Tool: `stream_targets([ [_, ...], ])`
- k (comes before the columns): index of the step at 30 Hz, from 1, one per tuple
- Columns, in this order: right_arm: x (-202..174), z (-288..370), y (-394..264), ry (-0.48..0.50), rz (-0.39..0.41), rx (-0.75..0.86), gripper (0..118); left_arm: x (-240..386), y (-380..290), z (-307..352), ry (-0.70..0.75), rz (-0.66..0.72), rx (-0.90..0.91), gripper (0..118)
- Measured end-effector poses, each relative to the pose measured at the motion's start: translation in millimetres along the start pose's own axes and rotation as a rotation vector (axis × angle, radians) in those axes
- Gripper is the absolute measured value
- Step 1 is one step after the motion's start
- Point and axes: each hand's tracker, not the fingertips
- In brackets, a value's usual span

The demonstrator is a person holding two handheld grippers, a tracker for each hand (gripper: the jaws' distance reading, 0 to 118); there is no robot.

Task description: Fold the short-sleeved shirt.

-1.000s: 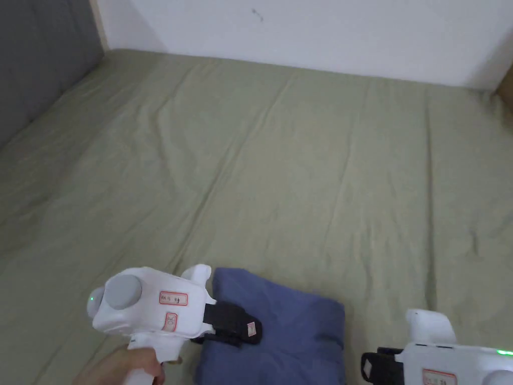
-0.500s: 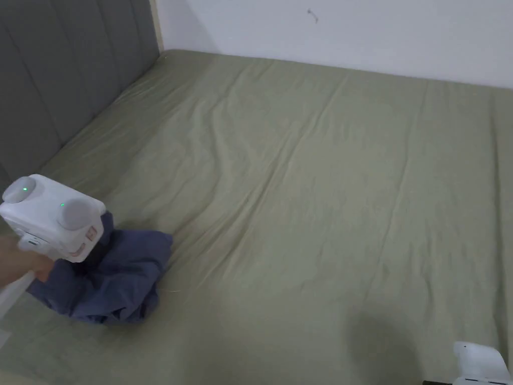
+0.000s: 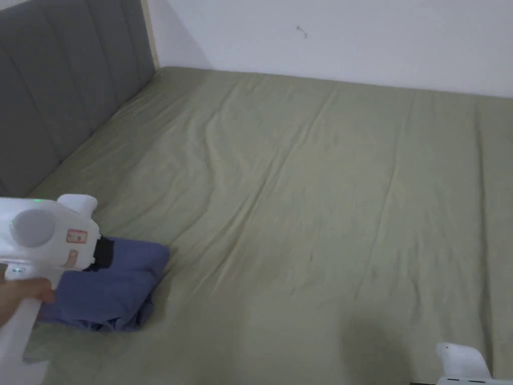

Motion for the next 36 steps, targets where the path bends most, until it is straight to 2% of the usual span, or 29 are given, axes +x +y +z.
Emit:
stream_targets([
  [5,15.2,9.3,-10.3,0.006,-0.025,0.025,0,61.7,-17.3,20.4,-0.182,-0.015,0.028,0],
  [12,31.5,43.5,-14.7,-0.02,-0.038,0.145,0,177.3,-44.4,77.1,-0.252,-0.039,0.164,0],
  [17,25.3,92.5,4.0,-0.202,0.048,0.363,0,238.1,-52.0,106.5,-0.077,-0.137,0.368,0],
  [19,17.9,117.7,11.3,-0.26,0.116,0.486,0,259.1,-54.6,119.1,-0.041,-0.182,0.457,0],
  [22,9.3,151.4,23.4,-0.309,0.12,0.63,0,278.9,-56.2,135.8,-0.015,-0.182,0.57,0],
  [24,1.1,171.4,28.1,-0.372,0.108,0.737,0,290.4,-57.6,145.1,0.042,-0.178,0.635,0],
  [26,-4.3,188.2,31.6,-0.433,0.111,0.862,0,295.5,-58.8,154.3,0.035,-0.156,0.688,0],
  [29,-17.8,205.6,29.2,-0.55,0.151,1.001,0,305.7,-60.7,170.2,0.043,-0.154,0.759,0],
  [31,-22.9,216.6,26.2,-0.542,0.136,1.054,0,310.4,-64.3,176.1,0.077,-0.167,0.825,0],
  [36,-29.6,228.1,21.0,-0.526,0.091,1.094,0,317.1,-68.4,177.7,0.11,-0.22,0.84,0],
])
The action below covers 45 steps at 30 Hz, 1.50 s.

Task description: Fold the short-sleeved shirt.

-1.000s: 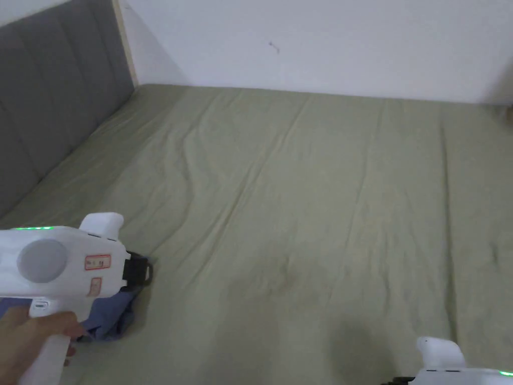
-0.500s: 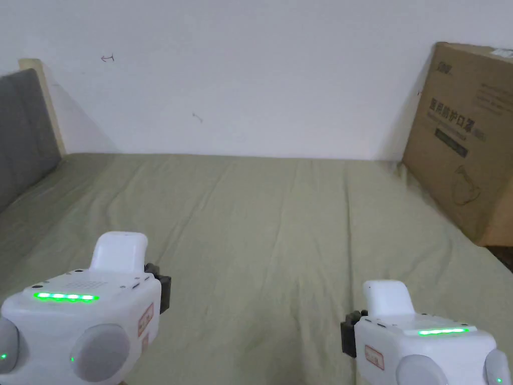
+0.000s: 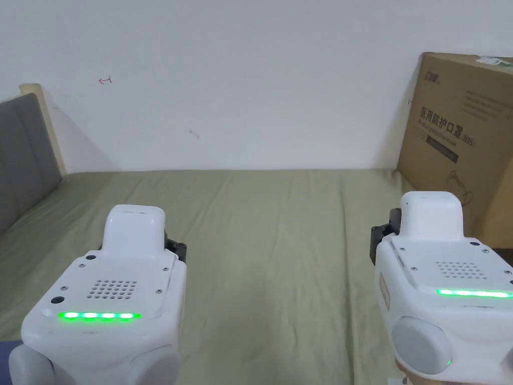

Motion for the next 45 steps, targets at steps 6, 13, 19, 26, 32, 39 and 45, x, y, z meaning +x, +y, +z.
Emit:
stream_targets([
  [6,6.4,0.0,-1.7,0.005,-0.017,-0.006,11,-2.4,0.5,-0.7,-0.025,0.042,-0.002,19],
  [13,13.8,-0.5,-3.3,-0.002,-0.047,0.042,110,-5.4,10.3,3.0,-0.003,0.096,0.024,110],
  [19,5.7,-9.3,0.3,0.006,0.0,0.032,116,-5.5,21.7,-1.9,-0.026,0.108,-0.041,109],
  [26,-6.6,-6.0,0.8,0.032,0.001,0.004,116,-5.3,21.5,-7.5,-0.046,0.143,-0.078,109],
  [32,-3.1,-10.8,-2.7,0.035,0.0,-0.013,116,-6.1,15.2,-12.5,-0.045,0.135,-0.1,109],
  [39,-2.8,-10.4,-3.4,0.036,0.001,-0.021,116,-0.1,12.3,-17.0,-0.019,0.115,-0.136,109],
  [45,-2.3,-10.2,-4.1,0.027,-0.002,-0.029,116,2.9,12.3,-10.7,-0.046,0.103,-0.086,109],
])
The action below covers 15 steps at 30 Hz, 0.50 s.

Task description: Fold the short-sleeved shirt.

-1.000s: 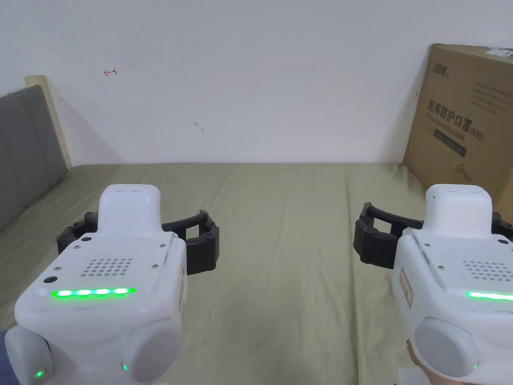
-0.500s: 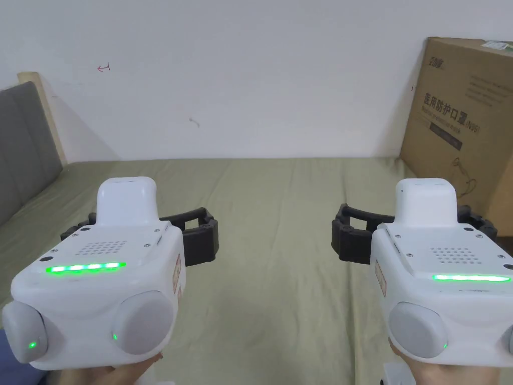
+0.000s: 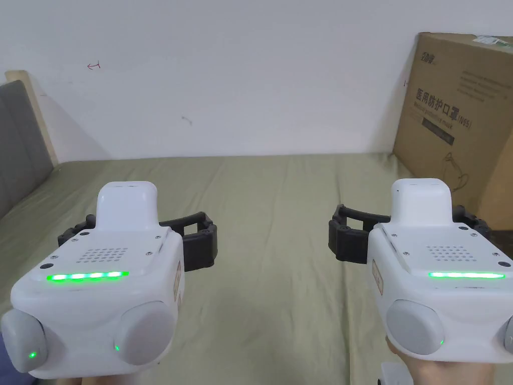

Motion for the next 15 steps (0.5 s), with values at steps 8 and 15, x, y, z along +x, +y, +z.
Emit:
stream_targets([
  [8,1.8,-0.2,-2.3,-0.009,0.001,-0.007,116,6.9,1.5,6.0,0.031,-0.056,0.05,109],
  [15,10.7,-8.9,-9.0,-0.008,0.004,-0.014,116,7.8,4.4,7.2,0.044,-0.039,0.054,110],
])
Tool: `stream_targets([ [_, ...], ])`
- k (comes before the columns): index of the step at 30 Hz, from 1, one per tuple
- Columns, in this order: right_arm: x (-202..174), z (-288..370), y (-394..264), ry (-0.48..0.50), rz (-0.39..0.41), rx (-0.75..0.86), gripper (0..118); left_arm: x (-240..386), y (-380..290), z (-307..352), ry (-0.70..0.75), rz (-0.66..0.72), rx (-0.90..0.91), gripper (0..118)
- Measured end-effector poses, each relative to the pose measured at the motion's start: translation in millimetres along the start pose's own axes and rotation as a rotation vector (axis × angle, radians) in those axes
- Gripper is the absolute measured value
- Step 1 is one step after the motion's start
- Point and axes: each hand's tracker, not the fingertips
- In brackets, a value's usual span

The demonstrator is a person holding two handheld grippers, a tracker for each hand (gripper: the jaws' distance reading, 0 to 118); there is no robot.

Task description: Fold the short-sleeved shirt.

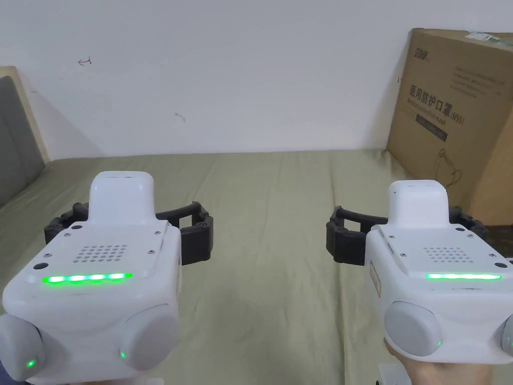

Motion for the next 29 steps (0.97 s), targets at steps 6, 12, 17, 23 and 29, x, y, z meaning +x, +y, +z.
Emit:
stream_targets([
  [6,1.4,-0.7,-3.6,-0.001,0.013,0.008,116,0.1,-1.5,-3.0,0.008,0.001,-0.017,110],
  [12,0.7,-1.1,-5.0,0.006,0.004,0.007,116,5.4,-3.6,-1.3,0.032,-0.025,0.004,110],
  [17,-3.9,1.8,-4.5,0.012,0.014,0.002,116,7.0,-4.5,-2.3,0.035,-0.036,-0.005,110],
  [23,-6.5,3.5,-4.7,0.012,0.018,-0.005,116,3.9,-4.3,-2.9,0.009,-0.002,-0.028,110],
  [29,-7.5,5.7,-3.5,0.023,0.009,-0.01,116,1.6,-5.6,-6.1,0.015,-0.004,-0.055,110],
])
